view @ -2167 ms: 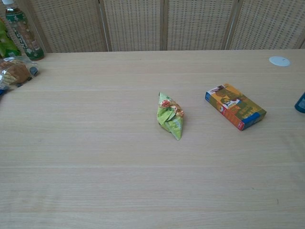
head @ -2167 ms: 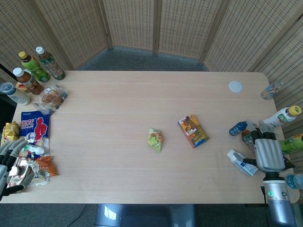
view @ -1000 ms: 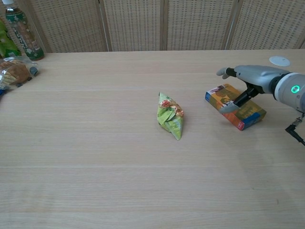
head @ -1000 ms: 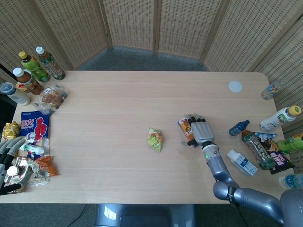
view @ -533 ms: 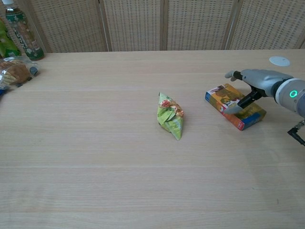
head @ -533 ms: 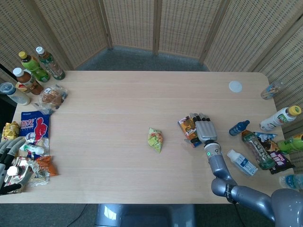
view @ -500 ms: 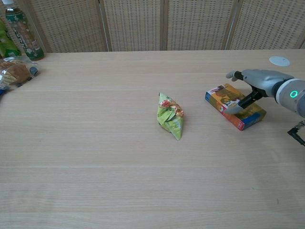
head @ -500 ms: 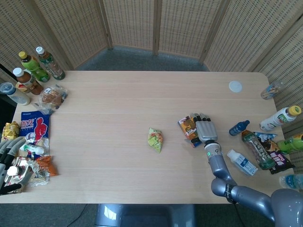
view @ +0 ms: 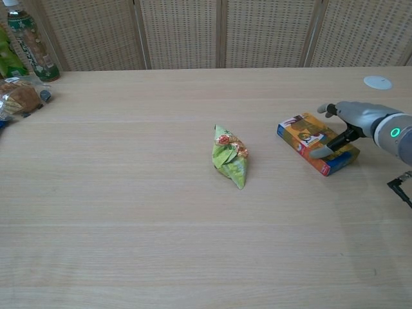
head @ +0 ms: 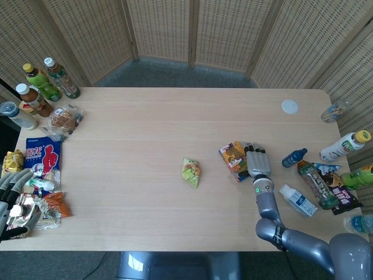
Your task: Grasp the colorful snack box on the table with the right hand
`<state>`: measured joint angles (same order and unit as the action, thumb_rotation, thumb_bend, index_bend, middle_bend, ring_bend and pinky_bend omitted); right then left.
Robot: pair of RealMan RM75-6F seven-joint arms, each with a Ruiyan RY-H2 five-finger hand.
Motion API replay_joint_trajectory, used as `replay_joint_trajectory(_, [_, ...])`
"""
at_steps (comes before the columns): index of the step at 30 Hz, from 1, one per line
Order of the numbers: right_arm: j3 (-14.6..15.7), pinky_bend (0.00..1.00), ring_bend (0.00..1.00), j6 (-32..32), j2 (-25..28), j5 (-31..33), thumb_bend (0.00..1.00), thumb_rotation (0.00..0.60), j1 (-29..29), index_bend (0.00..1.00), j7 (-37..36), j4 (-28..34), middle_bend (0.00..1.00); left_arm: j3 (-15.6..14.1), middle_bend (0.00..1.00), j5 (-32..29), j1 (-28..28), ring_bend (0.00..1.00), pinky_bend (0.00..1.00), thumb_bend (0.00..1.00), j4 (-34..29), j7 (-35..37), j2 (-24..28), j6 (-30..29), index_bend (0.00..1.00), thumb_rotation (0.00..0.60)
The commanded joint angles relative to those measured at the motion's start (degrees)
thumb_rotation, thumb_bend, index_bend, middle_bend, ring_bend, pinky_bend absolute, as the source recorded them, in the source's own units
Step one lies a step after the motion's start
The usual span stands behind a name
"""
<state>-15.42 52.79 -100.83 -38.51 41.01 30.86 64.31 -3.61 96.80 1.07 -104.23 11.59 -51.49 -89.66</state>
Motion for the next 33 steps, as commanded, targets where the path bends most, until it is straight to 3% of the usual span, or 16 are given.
replay_joint_trajectory(1, [-0.1, 0.0, 0.0, -0.2, -0.4, 0.7, 0.04, 0.431, 0.2, 0.0, 0.4, -0.5, 0.0, 0.0, 0.05, 0.0, -0.1, 0.0, 0.0, 0.35, 0.3, 0.3, -0.1, -0.1, 0.04, 0.6])
replay_joint_trajectory(7, [-0.3, 0.03, 0.0, -0.2, -0.7, 1.8, 0.04, 0.443, 0.4, 0.0, 1.1, -1.0, 0.0, -0.1, 0.05, -0.1, -0.2, 0.0, 0.0, 0.35, 0.9, 1.0, -0.3, -0.3, 0.04, 0.6])
replay_joint_trajectory(10, [-0.4, 0.18, 0.0, 0.2, -1.2, 1.7, 0.04, 0.501, 0.3, 0.0, 0.7, -1.4, 0.02, -0.1, 0.05, 0.0, -0.2, 0.0, 0.0, 0.35, 1.0, 1.1, -0.3, -0.4, 0.04, 0.6])
replay_joint_trajectory(11, [-0.4, 0.26, 0.02, 0.3, -1.3, 1.7, 0.04, 0.549, 0.3, 0.0, 0.6, -1.6, 0.06, -0.1, 0.05, 0.1, -0.2, 0.0, 0.0, 0.35, 1.0, 1.1, -0.3, -0.5, 0.04, 0.6])
replay_joint_trajectory(13, [-0.5, 0.38, 0.08, 0.3, -1.5, 1.6, 0.04, 0.593, 0.2, 0.0, 0.2, -1.9, 0.15, -0.2, 0.05, 0.2, -0.2, 0.0, 0.0, 0.35, 1.0, 1.0, -0.3, -0.5, 0.04, 0.6])
replay_joint_trajectory(15, [-0.6, 0.48, 0.22, 0.3, -1.7, 1.5, 0.04, 0.6, 0.1, 0.0, -0.1, -2.1, 0.25, -0.2, 0.05, 0.2, -0.2, 0.0, 0.0, 0.35, 1.0, 1.0, -0.4, -0.5, 0.04, 0.6])
replay_joint_trajectory(18, [-0.7, 0.55, 0.33, 0.2, -1.8, 1.6, 0.06, 0.6, -0.1, 0.0, -0.5, -2.4, 0.36, -0.2, 0.05, 0.2, -0.3, 0.0, 0.0, 0.35, 1.0, 1.1, -0.4, -0.5, 0.04, 0.6])
replay_joint_trajectory(27, [-0.9, 0.69, 0.53, 2.6, -0.2, -1.4, 0.06, 0.6, -1.2, 0.08, -2.2, 0.7, 0.55, -0.3, 0.05, 0.1, -0.6, 0.0, 0.0, 0.35, 1.1, 1.2, -0.4, -0.9, 0.04, 0.6])
replay_joint_trajectory(33, [-2.1, 0.69, 0.55, 6.7, 4.5, -4.9, 0.06, 0.6, -2.9, 0.1, -4.7, 10.4, 0.57, -0.5, 0.05, 0.1, -0.8, 0.0, 0.0, 0.35, 1.2, 1.2, -0.6, -1.0, 0.04, 0.6])
